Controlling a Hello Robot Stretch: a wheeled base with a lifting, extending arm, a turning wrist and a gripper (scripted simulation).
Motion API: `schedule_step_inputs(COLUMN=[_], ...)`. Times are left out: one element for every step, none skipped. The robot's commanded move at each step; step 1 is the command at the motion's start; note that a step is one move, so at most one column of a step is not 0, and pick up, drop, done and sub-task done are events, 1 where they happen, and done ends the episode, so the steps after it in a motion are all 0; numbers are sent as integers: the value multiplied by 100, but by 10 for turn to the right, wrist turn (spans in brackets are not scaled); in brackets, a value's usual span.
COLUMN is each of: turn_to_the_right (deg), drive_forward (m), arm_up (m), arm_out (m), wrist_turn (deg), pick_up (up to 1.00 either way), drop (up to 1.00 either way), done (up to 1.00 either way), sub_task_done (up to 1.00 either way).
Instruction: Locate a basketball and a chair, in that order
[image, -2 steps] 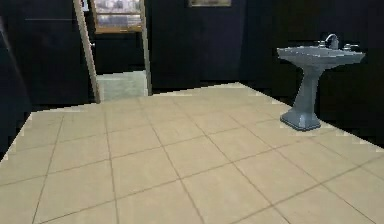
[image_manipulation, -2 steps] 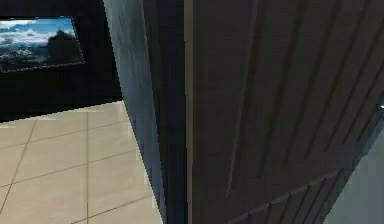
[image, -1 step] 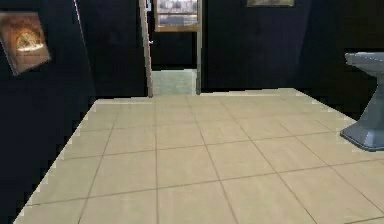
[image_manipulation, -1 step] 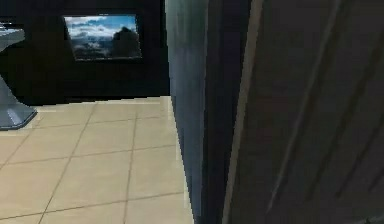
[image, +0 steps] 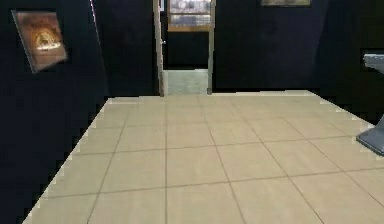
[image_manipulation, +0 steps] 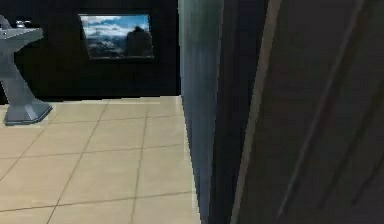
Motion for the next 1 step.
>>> schedule_step_inputs(turn_to_the_right=[0], drive_forward=[100], arm_up=[0], arm_out=[0], wrist_turn=[0], pick_up=[0], drop=[0], done=[0], sub_task_done=[0])
